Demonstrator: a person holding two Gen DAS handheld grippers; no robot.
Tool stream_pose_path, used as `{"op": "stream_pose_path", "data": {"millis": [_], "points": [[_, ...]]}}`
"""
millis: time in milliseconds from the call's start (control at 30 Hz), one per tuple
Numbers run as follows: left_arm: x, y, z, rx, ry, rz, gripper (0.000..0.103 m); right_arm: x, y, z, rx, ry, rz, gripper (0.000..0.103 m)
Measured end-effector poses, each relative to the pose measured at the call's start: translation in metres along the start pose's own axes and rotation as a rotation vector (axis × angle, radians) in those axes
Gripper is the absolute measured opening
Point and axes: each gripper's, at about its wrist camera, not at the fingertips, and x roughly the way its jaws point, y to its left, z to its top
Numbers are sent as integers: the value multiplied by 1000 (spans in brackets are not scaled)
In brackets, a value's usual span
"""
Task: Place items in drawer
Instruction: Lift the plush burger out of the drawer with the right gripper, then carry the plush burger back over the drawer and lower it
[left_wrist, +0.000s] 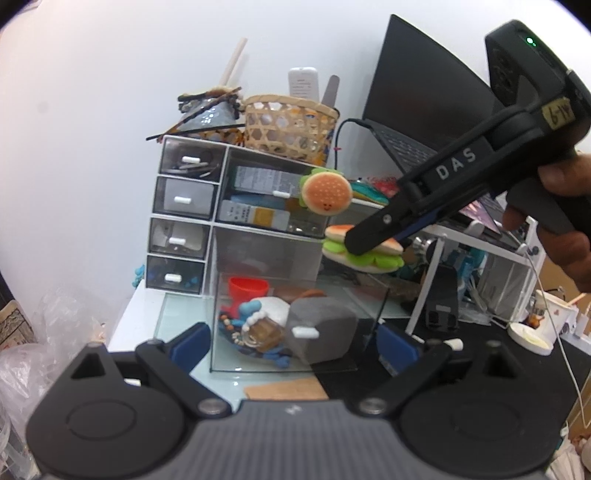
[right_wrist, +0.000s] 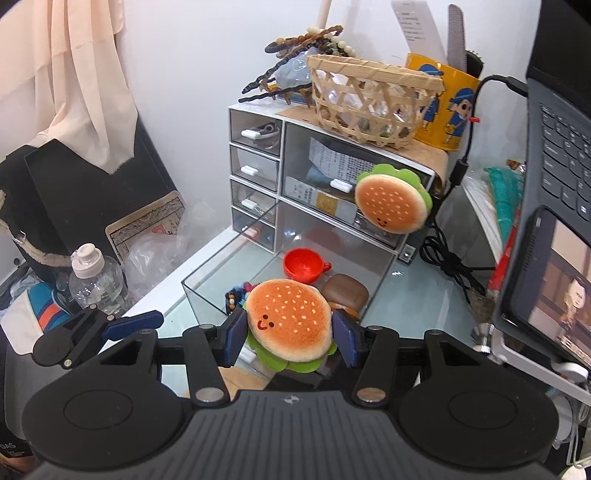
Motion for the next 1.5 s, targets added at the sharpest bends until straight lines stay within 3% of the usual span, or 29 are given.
{"op": "stream_pose_path", "data": {"millis": [1100,1500], "points": [[-3,-17,-2,67,9,-36,98,-44,-56,-100,176,30,-65,55],[-4,-18,-3,65,11,-33,98,-43,-56,-109,191,41,-63,55]]}}
